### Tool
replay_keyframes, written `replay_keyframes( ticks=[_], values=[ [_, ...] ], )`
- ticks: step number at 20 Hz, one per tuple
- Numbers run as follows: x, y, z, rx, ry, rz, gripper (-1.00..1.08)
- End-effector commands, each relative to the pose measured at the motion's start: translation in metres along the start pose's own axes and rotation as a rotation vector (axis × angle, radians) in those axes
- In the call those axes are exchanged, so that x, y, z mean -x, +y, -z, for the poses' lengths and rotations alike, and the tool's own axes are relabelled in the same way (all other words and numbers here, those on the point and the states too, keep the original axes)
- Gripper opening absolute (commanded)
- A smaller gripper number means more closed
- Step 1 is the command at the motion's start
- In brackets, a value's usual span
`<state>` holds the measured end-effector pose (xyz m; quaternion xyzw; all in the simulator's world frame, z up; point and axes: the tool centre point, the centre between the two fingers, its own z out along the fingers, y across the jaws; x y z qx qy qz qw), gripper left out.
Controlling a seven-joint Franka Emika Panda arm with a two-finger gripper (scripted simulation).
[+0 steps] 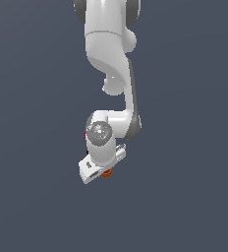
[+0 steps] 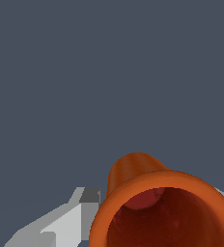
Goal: Pick up a designated object from a clutter of objects.
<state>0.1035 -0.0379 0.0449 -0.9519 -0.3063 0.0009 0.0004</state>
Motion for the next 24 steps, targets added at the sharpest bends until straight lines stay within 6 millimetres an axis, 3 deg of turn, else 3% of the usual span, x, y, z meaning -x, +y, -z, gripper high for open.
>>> replay_keyframes(
  ticks=[1, 10, 24],
  values=[
    [0.003, 0.001, 0.008, 0.001, 0.001, 0.000, -1.00],
    [0.026, 0.004, 0.063, 0.001, 0.001, 0.000, -1.00],
    [0.087, 0.013, 0.214, 0.000, 0.002, 0.000, -1.00]
  ],
)
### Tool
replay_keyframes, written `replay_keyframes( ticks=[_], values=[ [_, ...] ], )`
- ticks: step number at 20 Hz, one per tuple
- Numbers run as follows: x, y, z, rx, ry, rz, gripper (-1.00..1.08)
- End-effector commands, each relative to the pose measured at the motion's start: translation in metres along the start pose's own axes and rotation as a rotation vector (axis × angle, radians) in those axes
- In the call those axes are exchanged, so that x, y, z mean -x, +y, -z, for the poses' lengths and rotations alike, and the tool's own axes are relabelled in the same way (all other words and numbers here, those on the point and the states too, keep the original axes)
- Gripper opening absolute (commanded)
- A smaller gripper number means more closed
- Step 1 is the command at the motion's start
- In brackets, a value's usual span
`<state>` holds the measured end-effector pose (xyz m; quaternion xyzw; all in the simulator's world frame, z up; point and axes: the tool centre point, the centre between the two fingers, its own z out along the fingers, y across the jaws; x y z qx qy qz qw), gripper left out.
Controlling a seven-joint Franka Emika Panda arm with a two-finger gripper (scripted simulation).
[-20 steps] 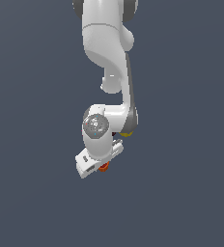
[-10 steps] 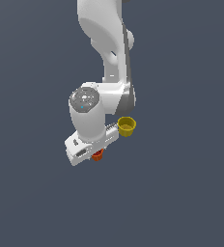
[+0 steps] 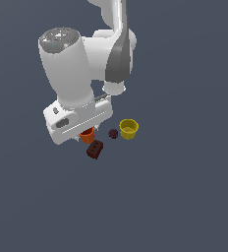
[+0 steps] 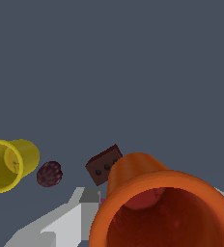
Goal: Pick up a designated object from a clutter of objects.
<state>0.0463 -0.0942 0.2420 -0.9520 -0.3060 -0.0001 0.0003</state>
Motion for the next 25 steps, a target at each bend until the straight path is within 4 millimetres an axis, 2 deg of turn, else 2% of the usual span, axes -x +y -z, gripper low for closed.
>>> replay_keyframes(
  ticks=[1, 7, 13, 19, 25],
  values=[
    [0.011, 0.001, 0.028, 0.000, 0.001, 0.000, -1.00],
    [0.031, 0.006, 0.082, 0.000, 0.001, 0.000, -1.00],
    [0.044, 0.010, 0.118, 0.000, 0.000, 0.000, -1.00],
    [0.049, 0.012, 0.133, 0.000, 0.000, 0.000, -1.00],
    [0.047, 0.013, 0.130, 0.000, 0.000, 0.000, -1.00]
  ],
)
